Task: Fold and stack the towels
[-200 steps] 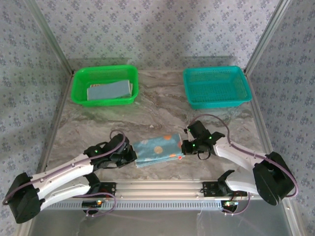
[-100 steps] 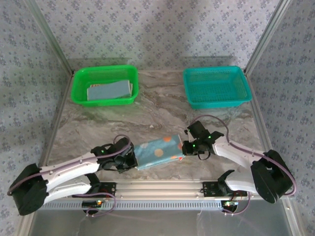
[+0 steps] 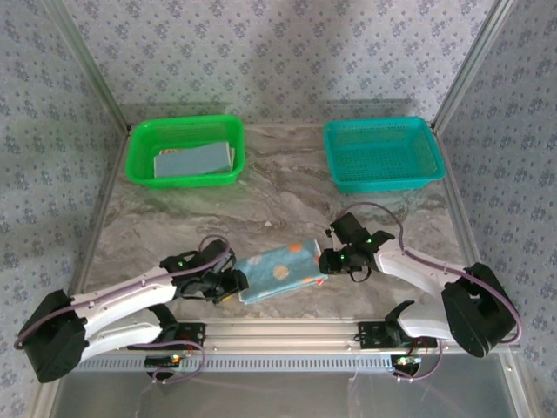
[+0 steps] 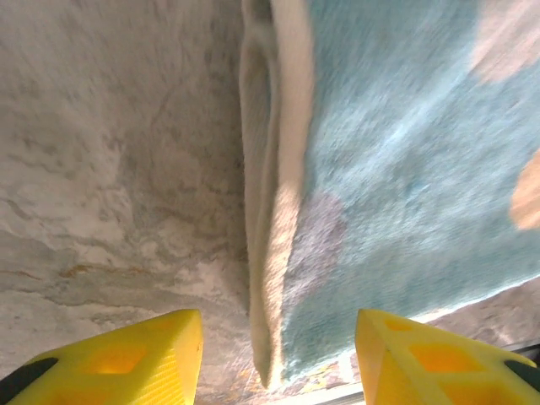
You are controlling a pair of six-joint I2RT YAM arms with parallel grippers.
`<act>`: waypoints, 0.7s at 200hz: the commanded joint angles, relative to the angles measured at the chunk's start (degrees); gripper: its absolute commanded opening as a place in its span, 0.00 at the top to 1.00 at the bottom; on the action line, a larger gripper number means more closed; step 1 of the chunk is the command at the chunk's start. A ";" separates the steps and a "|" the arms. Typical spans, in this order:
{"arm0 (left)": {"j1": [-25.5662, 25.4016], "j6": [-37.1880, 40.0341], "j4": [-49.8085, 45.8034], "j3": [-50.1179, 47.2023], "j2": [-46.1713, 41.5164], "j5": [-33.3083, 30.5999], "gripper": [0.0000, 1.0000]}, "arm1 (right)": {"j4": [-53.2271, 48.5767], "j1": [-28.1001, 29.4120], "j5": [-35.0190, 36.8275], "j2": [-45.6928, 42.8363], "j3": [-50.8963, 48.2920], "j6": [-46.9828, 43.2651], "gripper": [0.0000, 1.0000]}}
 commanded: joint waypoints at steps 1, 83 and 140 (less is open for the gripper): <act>1.75 1.86 -2.33 1.67 -0.88 -1.19 0.49 | -1.00 -0.25 0.97 -0.80 1.95 -0.71 0.68; 1.41 1.03 1.94 4.56 6.62 -3.74 0.52 | -0.07 -0.29 1.64 -3.27 1.30 -0.54 0.64; -1.11 -2.31 1.38 5.39 9.72 -6.01 0.54 | -0.59 -0.25 1.33 -5.73 -0.02 -0.56 0.63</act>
